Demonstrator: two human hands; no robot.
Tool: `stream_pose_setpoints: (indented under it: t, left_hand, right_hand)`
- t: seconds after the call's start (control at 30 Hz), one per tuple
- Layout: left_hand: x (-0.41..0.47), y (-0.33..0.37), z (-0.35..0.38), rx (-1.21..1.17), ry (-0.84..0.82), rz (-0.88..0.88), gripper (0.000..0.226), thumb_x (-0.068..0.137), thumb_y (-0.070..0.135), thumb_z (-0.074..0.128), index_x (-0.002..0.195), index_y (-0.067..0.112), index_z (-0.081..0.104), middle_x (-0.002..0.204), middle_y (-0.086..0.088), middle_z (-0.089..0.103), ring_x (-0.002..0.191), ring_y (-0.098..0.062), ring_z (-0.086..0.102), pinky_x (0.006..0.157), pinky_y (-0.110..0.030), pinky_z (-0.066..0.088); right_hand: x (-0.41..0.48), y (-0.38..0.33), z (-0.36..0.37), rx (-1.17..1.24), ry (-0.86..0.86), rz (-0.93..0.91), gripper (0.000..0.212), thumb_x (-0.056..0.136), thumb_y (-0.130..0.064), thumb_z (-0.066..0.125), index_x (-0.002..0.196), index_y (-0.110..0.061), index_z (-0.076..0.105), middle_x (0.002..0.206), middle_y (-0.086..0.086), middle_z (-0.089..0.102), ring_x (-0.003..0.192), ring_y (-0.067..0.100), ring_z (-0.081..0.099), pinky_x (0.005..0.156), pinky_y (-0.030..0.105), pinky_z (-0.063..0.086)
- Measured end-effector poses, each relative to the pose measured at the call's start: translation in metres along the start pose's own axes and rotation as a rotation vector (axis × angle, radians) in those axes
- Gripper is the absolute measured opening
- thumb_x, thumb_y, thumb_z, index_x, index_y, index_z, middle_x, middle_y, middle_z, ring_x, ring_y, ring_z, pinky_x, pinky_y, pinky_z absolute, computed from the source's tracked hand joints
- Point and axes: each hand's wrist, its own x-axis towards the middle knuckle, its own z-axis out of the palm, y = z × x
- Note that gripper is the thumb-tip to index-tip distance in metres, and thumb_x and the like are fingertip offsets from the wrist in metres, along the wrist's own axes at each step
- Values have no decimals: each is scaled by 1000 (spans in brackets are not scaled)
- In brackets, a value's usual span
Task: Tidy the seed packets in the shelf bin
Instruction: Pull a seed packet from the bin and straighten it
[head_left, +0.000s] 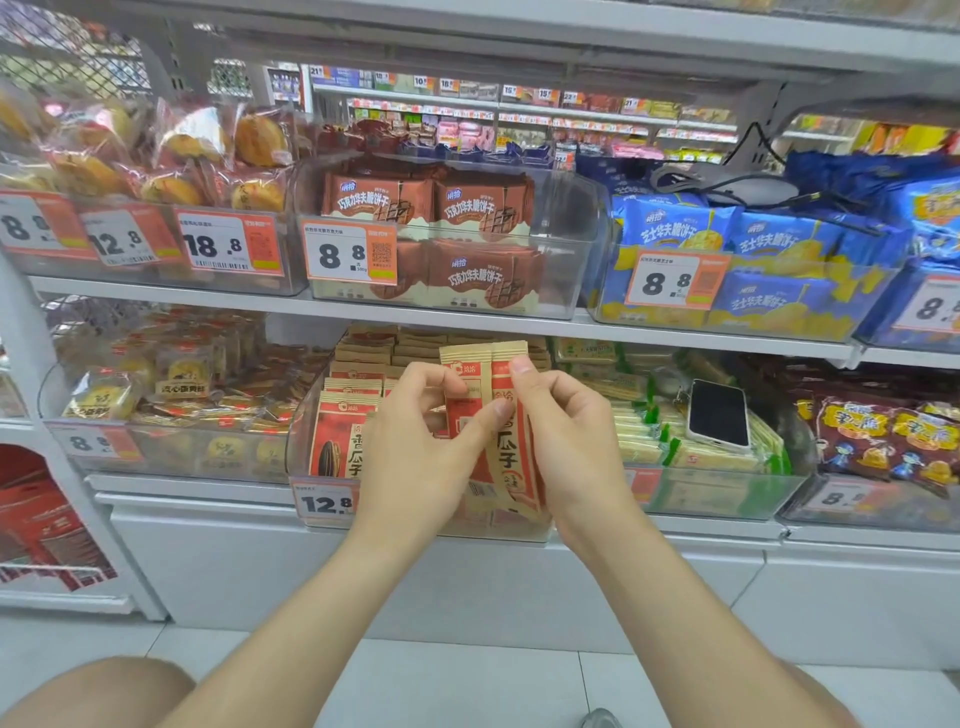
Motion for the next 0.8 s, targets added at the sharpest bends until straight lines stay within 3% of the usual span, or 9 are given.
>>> stream_pose_setpoints:
  t: [0.1, 0.17, 0.33, 0.43, 0.6, 0.73, 0.8]
  left_hand:
    - [3, -2, 2, -9, 12, 6, 20, 89, 30, 88, 94, 28, 69, 94, 18, 78, 87, -3, 76, 80, -40, 65]
    - [5, -4, 4, 21, 3, 4, 10, 93, 27, 82, 92, 27, 72, 86, 14, 79, 81, -3, 75, 77, -36, 63]
    - [8, -1, 4, -131, -40, -127, 13, 99, 14, 76, 86, 13, 76, 68, 5, 77, 58, 2, 63, 57, -14, 49]
    - [9, -1, 2, -143, -63, -145, 13, 99, 16, 77, 86, 14, 78, 72, 1, 79, 63, -4, 69, 63, -23, 57]
    - [12, 1, -2, -130, -20, -180, 12, 92, 31, 85, 84, 23, 81, 85, 7, 81, 84, -18, 78, 82, -47, 65]
    - [20, 1, -9, -207, 134, -252, 15, 90, 34, 87, 90, 21, 79, 87, 1, 82, 85, -25, 80, 77, -54, 67]
    - [24, 1, -12, -293, 214, -294, 20, 92, 32, 86, 97, 14, 77, 90, -2, 82, 81, -23, 80, 66, -43, 67]
  right_hand:
    - [2, 1, -2, -62, 31, -90, 43, 106, -40, 65, 67, -23, 67, 78, 6, 74, 75, 25, 68, 79, 52, 61]
    - [3, 3, -2, -114, 34, -189, 38, 108, -33, 63, 73, -20, 66, 73, 0, 69, 72, 14, 63, 73, 43, 54]
    - [5, 11, -3, -233, 75, -331, 30, 107, -36, 60, 81, -21, 66, 75, 7, 70, 68, 15, 59, 68, 50, 54]
    - [9, 12, -4, -242, 108, -319, 30, 107, -31, 63, 80, -19, 69, 73, 7, 73, 66, 14, 62, 67, 48, 56]
    - [6, 1, -7, -100, 80, -204, 22, 104, -26, 69, 93, -11, 79, 81, 4, 81, 75, 12, 76, 68, 29, 61]
    - [4, -2, -11, -199, -155, -10, 12, 96, -26, 81, 106, -20, 80, 93, 3, 83, 88, 21, 81, 83, 49, 67]
    - [0, -5, -13, -290, -354, 124, 19, 96, -25, 81, 113, -18, 79, 95, 4, 83, 84, 23, 81, 76, 42, 66]
